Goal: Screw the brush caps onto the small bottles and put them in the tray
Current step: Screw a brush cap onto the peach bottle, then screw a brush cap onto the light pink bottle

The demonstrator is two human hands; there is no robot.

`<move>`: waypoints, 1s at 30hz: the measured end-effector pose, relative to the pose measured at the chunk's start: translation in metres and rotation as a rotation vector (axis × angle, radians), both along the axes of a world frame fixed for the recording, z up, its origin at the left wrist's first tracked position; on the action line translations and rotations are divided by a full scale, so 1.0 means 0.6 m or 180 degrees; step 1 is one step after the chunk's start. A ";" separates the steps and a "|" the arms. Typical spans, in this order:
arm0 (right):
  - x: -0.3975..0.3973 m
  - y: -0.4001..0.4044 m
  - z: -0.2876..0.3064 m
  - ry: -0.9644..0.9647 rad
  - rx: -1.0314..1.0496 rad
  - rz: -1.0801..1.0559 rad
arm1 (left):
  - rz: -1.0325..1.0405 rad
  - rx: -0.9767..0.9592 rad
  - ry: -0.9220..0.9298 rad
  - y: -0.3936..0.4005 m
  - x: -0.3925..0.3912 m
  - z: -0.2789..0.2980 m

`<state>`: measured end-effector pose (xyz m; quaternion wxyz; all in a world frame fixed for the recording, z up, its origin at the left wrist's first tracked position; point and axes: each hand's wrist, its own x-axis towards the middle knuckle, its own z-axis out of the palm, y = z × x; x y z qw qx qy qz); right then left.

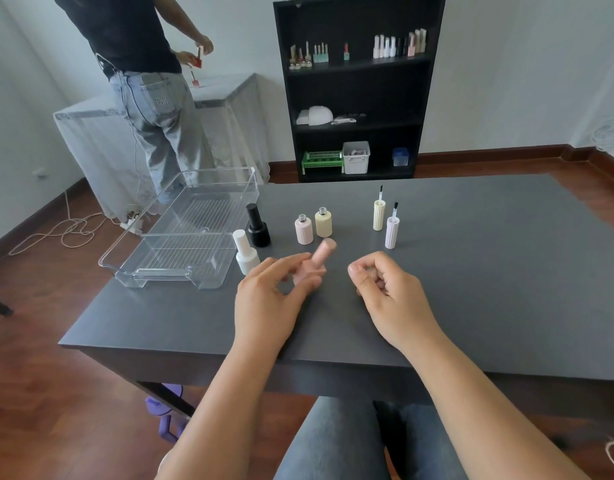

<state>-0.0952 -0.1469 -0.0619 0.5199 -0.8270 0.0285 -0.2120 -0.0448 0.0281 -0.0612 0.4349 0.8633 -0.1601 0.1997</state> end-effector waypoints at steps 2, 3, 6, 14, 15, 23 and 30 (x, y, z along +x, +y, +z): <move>0.000 -0.001 -0.001 0.0075 -0.0024 -0.0066 | 0.0221 -0.0264 0.0262 0.005 0.004 0.001; -0.001 0.000 -0.001 0.0113 -0.0063 -0.0063 | 0.0311 -0.0337 0.0392 0.007 0.007 0.001; -0.002 0.000 -0.004 0.0154 -0.0199 -0.0029 | 0.0535 -0.0467 0.0617 0.016 0.018 0.002; -0.004 0.001 -0.004 0.0191 -0.0399 -0.0020 | 0.1014 -0.0403 0.0566 0.020 0.031 -0.001; -0.004 0.001 -0.004 0.0204 -0.0406 -0.0030 | 0.1051 -0.0384 0.0525 0.019 0.031 0.000; 0.006 -0.027 -0.002 0.0509 -0.0094 -0.0274 | 0.1222 -0.0242 0.0467 0.017 0.035 0.002; 0.037 -0.113 0.004 0.0833 0.0118 -0.0822 | 0.0410 -0.0234 0.0704 -0.036 0.037 -0.001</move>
